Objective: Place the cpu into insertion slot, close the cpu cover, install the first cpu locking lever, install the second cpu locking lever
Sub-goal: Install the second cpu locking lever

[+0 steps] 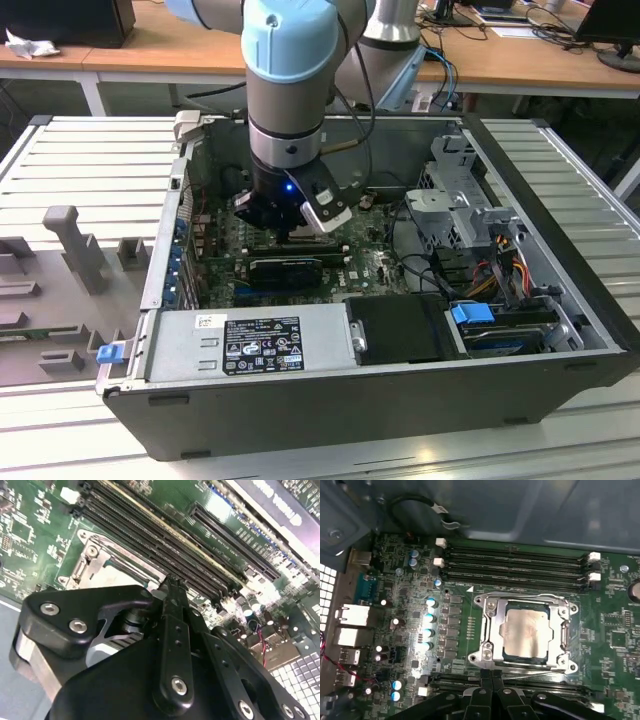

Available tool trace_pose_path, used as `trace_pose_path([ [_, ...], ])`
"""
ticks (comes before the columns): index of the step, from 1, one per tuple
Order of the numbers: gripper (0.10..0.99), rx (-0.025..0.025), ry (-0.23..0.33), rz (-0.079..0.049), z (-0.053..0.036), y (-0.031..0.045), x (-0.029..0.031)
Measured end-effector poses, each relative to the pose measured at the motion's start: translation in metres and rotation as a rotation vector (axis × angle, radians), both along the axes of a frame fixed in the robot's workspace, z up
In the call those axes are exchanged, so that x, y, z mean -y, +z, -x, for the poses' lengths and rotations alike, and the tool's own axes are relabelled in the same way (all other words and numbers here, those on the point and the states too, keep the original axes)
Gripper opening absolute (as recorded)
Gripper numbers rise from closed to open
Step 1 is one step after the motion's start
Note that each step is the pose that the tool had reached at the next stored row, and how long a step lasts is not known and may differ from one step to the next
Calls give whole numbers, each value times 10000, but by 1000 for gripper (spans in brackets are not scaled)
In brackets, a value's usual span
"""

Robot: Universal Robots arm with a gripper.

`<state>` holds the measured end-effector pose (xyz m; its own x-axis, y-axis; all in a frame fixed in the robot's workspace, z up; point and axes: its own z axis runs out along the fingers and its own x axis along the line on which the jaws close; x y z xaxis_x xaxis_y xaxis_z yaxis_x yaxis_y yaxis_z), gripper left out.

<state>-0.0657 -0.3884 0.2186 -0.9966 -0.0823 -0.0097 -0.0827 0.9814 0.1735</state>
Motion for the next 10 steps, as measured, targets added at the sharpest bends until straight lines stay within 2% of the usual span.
trace_pose_path([
  [4,106,-2,1,-52,28,-79,2],
  [6,106,-1,0,-211,74,-107,1],
  [9,106,0,0,-419,85,-139,5],
  [10,106,0,0,-454,86,-147,6],
])
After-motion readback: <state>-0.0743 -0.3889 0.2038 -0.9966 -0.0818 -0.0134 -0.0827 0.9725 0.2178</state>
